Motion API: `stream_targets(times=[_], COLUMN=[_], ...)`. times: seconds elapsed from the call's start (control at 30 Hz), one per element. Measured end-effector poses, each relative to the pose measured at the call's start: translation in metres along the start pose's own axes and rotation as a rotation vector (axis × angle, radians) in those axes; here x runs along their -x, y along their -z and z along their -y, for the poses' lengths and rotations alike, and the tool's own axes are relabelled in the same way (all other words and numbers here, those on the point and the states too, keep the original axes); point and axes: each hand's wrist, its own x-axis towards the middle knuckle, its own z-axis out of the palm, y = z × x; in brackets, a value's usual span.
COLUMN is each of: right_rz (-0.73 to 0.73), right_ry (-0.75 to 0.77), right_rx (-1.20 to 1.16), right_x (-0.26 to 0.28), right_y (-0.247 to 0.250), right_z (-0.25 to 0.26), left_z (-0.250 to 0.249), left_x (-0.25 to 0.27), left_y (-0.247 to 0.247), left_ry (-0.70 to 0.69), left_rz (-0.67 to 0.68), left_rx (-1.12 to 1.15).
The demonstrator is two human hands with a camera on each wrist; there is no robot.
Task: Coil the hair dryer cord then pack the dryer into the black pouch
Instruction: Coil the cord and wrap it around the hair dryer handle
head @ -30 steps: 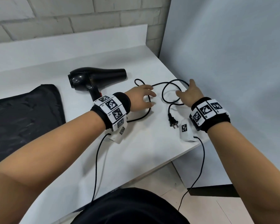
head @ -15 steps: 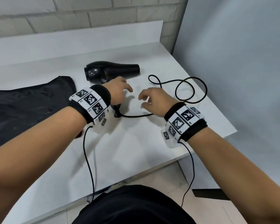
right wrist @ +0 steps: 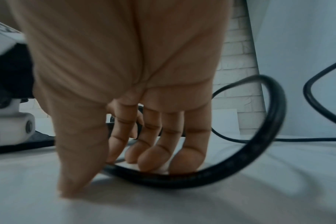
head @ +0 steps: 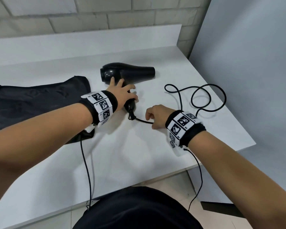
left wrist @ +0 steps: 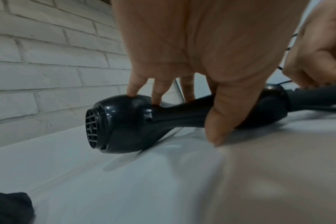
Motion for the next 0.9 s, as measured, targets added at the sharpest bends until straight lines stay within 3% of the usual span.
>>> stream_targets(times=[0.23, 0.4, 0.53, 0.67, 0.9], right_rz=[0.028, 0.051, 0.013, -0.189, -0.735], right_ry=[0.039, 0.012, -0.025, -0.034, 0.155], right_rx=[0.044, 0.078, 0.098, -0.056, -0.315], right_x=[0.004, 0.002, 0.007, 0.016, 0.031], right_y=[0.002, 0.004, 0.008, 0.023, 0.065], right_z=[0.003, 0.001, -0.003, -0.012, -0.014], left_z=[0.003, 0.006, 0.008, 0.019, 0.031], left_x=[-0.017, -0.026, -0.028, -0.027, -0.007], left_y=[-0.001, 0.009, 0.019, 0.028, 0.063], left_ry=[-0.058, -0.116, -0.144, -0.126, -0.119], left_rz=[-0.022, 0.043, 0.034, -0.062, -0.415], left_rx=[-0.085, -0.171, -0.12, 0.167, 0.74])
